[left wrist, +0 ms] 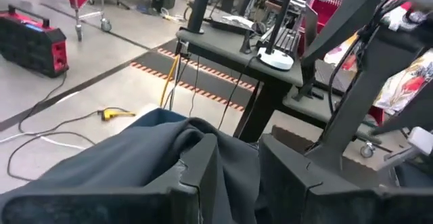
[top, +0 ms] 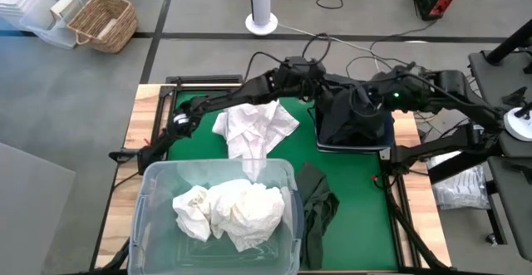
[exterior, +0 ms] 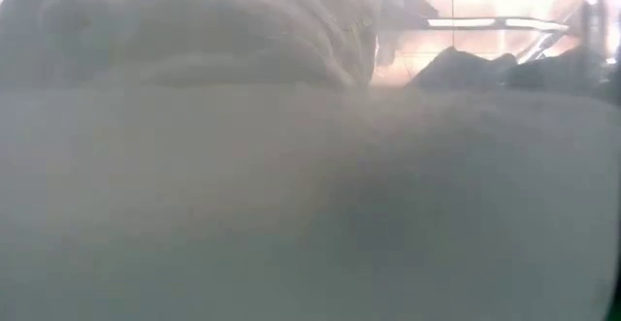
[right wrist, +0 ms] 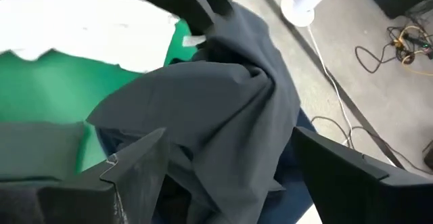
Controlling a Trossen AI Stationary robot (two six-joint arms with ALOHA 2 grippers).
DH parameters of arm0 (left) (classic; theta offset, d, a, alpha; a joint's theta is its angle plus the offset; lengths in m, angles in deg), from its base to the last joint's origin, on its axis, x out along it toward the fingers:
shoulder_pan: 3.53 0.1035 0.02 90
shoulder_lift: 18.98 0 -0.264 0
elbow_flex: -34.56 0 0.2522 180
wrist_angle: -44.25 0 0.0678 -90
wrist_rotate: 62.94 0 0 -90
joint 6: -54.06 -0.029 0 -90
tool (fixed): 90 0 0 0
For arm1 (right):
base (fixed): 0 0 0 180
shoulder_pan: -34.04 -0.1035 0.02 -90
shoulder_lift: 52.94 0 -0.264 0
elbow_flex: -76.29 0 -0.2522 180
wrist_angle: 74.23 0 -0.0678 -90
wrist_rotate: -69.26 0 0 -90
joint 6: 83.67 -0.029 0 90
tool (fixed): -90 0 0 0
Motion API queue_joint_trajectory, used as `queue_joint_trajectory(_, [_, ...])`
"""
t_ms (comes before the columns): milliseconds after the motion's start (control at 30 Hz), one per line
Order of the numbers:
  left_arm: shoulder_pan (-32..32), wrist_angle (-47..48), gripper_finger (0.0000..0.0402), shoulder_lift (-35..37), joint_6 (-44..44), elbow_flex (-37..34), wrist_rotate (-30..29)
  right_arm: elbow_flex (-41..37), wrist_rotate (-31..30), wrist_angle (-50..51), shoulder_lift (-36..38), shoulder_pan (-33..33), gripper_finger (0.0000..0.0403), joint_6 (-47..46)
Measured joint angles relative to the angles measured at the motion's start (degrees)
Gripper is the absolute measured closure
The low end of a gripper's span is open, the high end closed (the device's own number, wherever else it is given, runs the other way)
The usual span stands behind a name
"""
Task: Sort clothes
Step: Put the black short pants into the blue laundry organizer
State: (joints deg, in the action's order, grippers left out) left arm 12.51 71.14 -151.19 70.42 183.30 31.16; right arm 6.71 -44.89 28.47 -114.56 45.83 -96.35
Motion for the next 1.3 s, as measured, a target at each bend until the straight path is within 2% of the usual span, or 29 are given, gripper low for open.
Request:
queue_joint_trajectory(133, [0.8, 4.8, 0.0313, 3.2, 1.4, 0.0, -0.4, -4.7, -2.0, -4.5, 4.0, 0.0, 0.0106, -1.0])
queue_joint_trajectory(333, [1.7, 4.3, 0.0313, 10.1, 2.1, 0.0, -0.6, -13.4, -3.1, -16.6, 6.2, 0.5, 0.0097, -2.7])
queue_joint_trajectory(533, [1.8, 4.4, 0.0312, 16.1, 0.6, 0.0, -0.6, -17.8, -5.9, -24.1, 1.5, 4.4, 0.0101, -5.9])
queue_joint_trajectory(967, [1.6, 7.6, 0.0312, 26.0, -0.8, 0.0, -0.5, -16.1, -5.6, -21.7, -10.0, 13.3, 0.0093, -7.0])
queue_joint_trajectory(1167, [1.5, 10.0, 0.0312, 28.1, -0.8, -0.1, -0.5, -16.1, -1.9, -21.7, -12.8, 15.7, 0.0123, -5.9])
queue_joint_trajectory(1300, [1.5, 11.8, 0.0312, 29.9, -0.8, -0.1, -0.3, -16.1, 0.5, -21.8, -13.9, 16.9, 0.0178, -5.6])
